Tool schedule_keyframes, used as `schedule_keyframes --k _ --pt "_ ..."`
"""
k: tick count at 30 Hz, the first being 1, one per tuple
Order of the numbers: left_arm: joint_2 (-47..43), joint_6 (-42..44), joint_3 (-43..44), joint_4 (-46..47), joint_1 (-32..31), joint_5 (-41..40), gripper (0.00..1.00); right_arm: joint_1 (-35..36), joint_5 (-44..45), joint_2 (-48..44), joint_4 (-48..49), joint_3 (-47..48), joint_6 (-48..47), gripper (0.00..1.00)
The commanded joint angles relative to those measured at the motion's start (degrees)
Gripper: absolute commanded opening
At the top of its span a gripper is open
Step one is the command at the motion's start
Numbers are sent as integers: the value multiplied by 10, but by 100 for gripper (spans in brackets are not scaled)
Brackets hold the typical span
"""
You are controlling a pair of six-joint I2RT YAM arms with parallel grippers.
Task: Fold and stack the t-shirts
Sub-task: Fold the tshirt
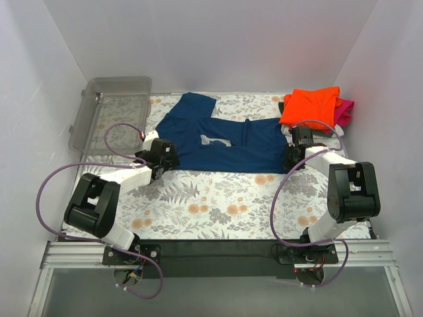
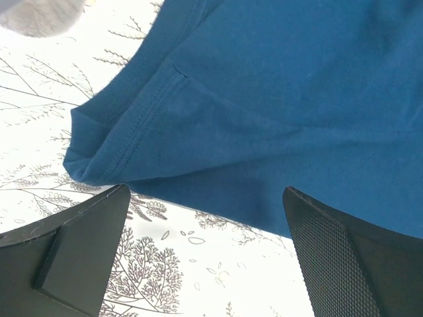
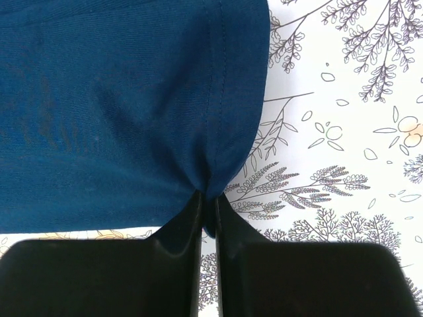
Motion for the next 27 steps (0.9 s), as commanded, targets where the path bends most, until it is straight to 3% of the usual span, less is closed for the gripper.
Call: schedule_keyframes --k 1,6,14,22,27 --pt "-38 -11 2 5 1 28 93 -3 22 3 -58 -12 -10 1" --pt "-46 -14 11 34 -1 58 93 -3 30 6 -59 -11 -11 1" --pt "27 -6 49 58 -12 70 91 -1 25 15 -59 -6 -14 1" --pt "54 -5 43 65 -25 69 82 -1 26 14 -59 -6 -15 1" --pt "76 -1 45 49 -26 55 70 0 28 10 -59 -13 -15 1"
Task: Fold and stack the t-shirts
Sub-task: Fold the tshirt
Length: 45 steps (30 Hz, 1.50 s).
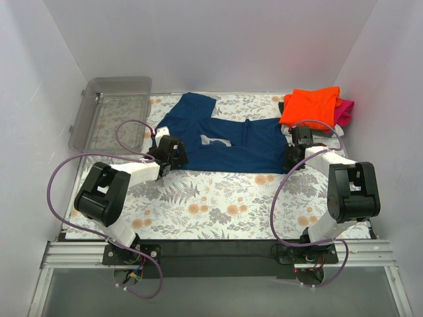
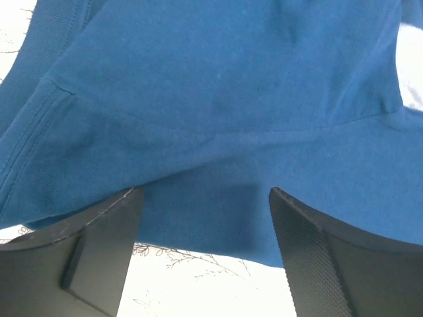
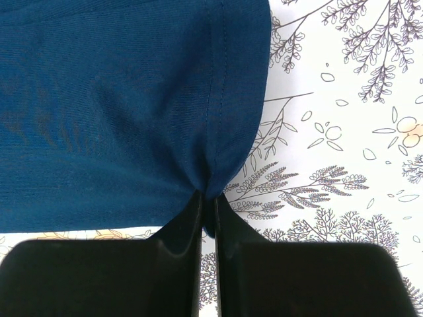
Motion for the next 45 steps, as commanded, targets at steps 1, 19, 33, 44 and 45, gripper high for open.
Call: schedule_keyframes --k 1,19,33,44,45 --pt "3 4 4 -15 -2 -15 68 -1 26 8 -58 -14 -11 1" --pt "3 -8 -18 -102 -20 -41 10 2 23 -9 -58 -18 -10 1" --pt "-56 -37 -28 -143 -40 0 0 16 43 -64 -73 -47 10 1" --pt "-138 -72 -68 -214 -45 -2 0 48 99 -67 -121 -45 35 1" --pt "-147 -76 -70 -217 -47 -3 0 49 104 -70 -124 -46 40 1"
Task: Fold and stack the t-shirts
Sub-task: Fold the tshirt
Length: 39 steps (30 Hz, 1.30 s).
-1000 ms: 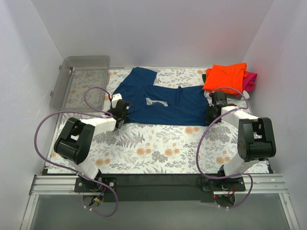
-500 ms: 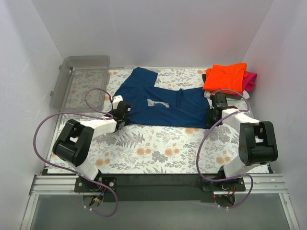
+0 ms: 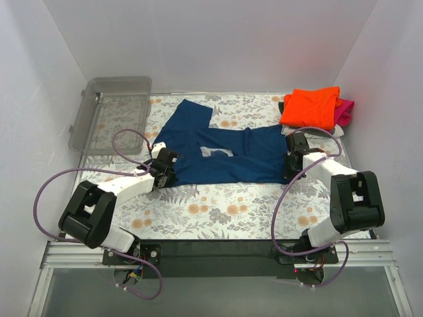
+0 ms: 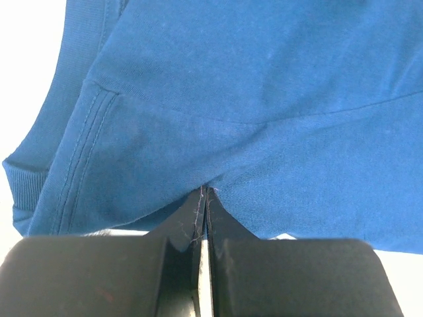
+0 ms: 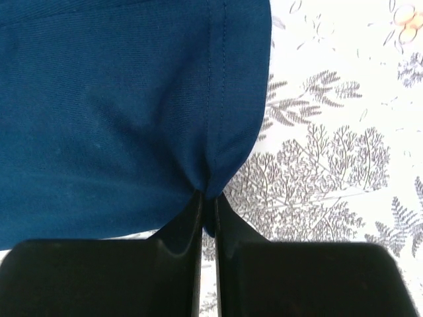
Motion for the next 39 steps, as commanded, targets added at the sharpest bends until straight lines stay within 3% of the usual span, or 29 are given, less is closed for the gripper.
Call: schedule_keyframes --k 1,12,15,17,20,25,32,39 --pt "-35 -27 -16 -47 -7 0 0 11 32 -22 -62 -4 19 1" --pt "-120 -71 -35 -103 -33 -20 0 48 39 -94 -128 -8 32 12" --pt "-118 -66 -19 -110 -35 -17 36 48 59 -108 -139 5 29 25" --pt "-125 -62 2 -114 -37 -17 69 48 62 -118 -144 22 24 40" --pt "-145 -50 20 -117 -39 -11 89 48 45 -130 -143 47 17 51" --pt "-165 -35 40 -93 -38 -63 90 51 28 -128 -122 86 7 60" --pt "-62 -27 82 -108 -29 -137 91 51 -35 -83 -69 113 -19 59" --pt "-80 -42 49 -114 17 -126 91 51 -43 -48 -58 118 -39 59"
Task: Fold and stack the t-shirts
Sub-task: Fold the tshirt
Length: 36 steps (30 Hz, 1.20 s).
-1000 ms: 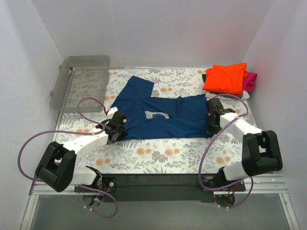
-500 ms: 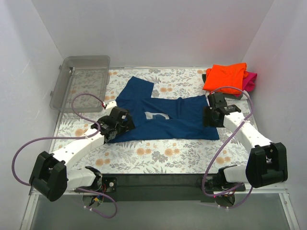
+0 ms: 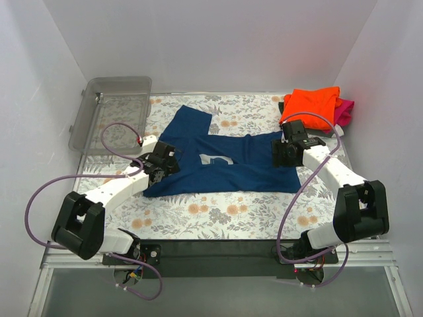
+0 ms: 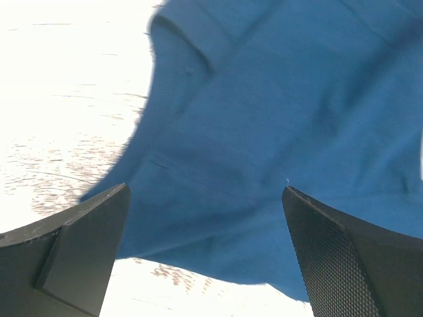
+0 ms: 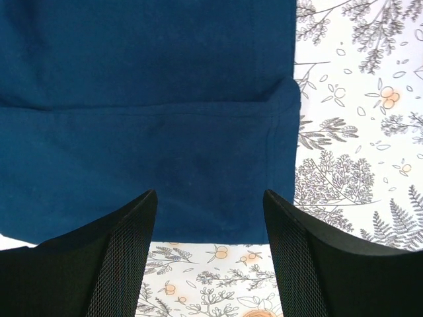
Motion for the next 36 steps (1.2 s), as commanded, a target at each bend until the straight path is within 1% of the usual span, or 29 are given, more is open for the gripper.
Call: schedule_keyframes --k 1,4,7,9,12,15,17,21,24,26,28,31,32,36 --pt "-31 -8 -14 -2 31 -14 91 3 -30 6 27 19 -18 59" --pt "-27 -4 -22 4 42 7 90 4 -52 6 37 15 -19 58" --pt "-6 -1 -25 4 50 19 85 5 -53 -1 39 10 -19 58" --pt "3 -1 -31 7 50 20 76 6 -53 -7 42 6 -19 58" --pt "-2 -4 -44 14 51 9 68 7 -52 -14 42 3 -19 58" --pt "-9 -3 -56 24 56 18 58 8 -52 -15 43 4 -19 58" --pt "-3 -1 -60 26 59 19 56 11 -51 -14 43 3 -19 58" --pt "17 2 -60 29 63 20 41 15 -45 -19 43 -5 -19 58" --pt "20 4 -61 32 64 19 38 15 -41 -19 42 -7 -17 58" --pt "18 4 -62 33 65 19 34 17 -39 -19 43 -8 -18 58" --pt "16 5 -62 33 66 19 33 17 -39 -18 42 -7 -18 58" --pt "16 4 -61 34 69 14 27 20 -38 -14 42 -8 -18 58" --pt "15 4 -61 35 69 13 22 22 -37 -14 42 -9 -18 58" --pt "13 4 -64 36 71 13 21 24 -34 -11 42 -11 -17 58"
